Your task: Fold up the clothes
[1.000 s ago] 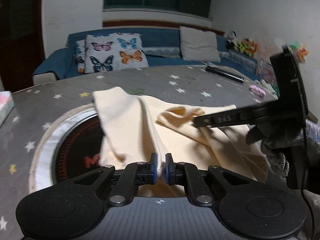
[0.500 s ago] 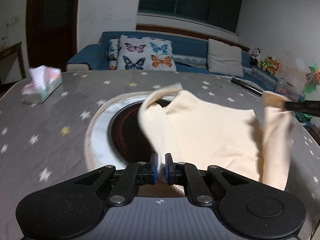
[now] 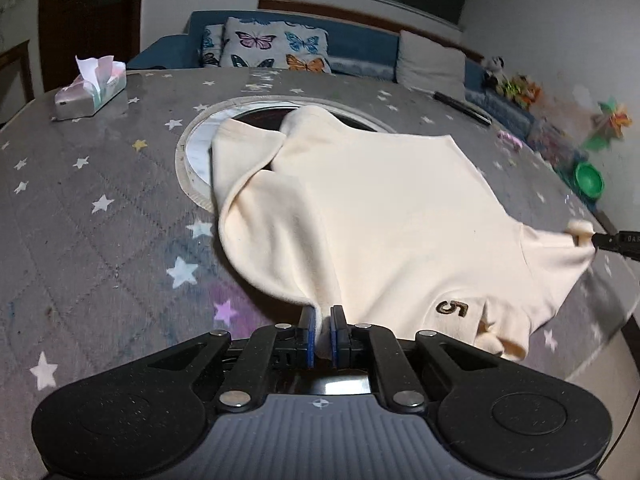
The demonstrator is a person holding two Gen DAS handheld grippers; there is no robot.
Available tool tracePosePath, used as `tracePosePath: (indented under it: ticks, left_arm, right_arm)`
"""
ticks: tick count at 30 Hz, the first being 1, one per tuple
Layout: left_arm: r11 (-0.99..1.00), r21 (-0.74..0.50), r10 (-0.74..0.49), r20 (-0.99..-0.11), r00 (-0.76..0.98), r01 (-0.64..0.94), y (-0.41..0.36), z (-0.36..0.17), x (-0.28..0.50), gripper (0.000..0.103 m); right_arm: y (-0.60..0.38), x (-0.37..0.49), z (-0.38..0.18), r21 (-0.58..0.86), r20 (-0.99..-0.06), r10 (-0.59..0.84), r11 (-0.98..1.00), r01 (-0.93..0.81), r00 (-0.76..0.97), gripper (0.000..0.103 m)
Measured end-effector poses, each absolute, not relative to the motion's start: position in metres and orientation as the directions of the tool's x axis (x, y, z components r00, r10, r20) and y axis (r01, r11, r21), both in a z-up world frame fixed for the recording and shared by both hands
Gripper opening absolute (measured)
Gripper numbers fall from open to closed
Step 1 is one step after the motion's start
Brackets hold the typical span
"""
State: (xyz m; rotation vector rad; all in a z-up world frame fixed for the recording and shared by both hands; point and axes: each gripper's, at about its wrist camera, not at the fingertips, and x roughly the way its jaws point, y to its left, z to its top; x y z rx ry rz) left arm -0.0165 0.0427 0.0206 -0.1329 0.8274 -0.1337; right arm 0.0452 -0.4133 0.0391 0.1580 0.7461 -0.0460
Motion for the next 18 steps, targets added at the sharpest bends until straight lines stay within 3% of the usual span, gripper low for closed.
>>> tracePosePath:
  ticks: [2, 5, 7, 9, 18]
  left_arm:
    - [0.986, -0.152, -0.162, -0.719, 0.676, 0.075, 0.042, 0.025, -0.019, 0.011]
    - [0.989, -0.123, -0.148, -0.692, 0.707, 0.086, 0.042, 0.035, -0.023, 0.015]
    - [0.990, -0.106, -0.138, -0.674, 0.725, 0.091, 0.041, 0.041, -0.024, 0.032]
    - [0.992, -0.091, -0.129, -0.659, 0.741, 0.092, 0.040, 0.047, -0.024, 0.038]
    - [0.994, -0.040, -0.103, -0.652, 0.752, 0.102, 0.035, 0.050, -0.002, 0.043]
  right_arm:
    - [-0.420, 0.042, 0.041, 0.123, -0.670, -0.001, 0.986, 0.112, 0.742, 0.019]
    - [-0.418, 0.046, 0.044, 0.114, -0.662, -0.004, 0.988, 0.106, 0.750, 0.038]
    - [-0.414, 0.051, 0.042, 0.095, -0.660, -0.009, 0.991, 0.096, 0.751, 0.043]
    - [-0.412, 0.055, 0.039, 0.074, -0.662, -0.017, 0.993, 0.088, 0.749, 0.052]
    - [-0.438, 0.069, 0.021, -0.067, -0.697, -0.181, 0.980, 0.188, 0.694, 0.054]
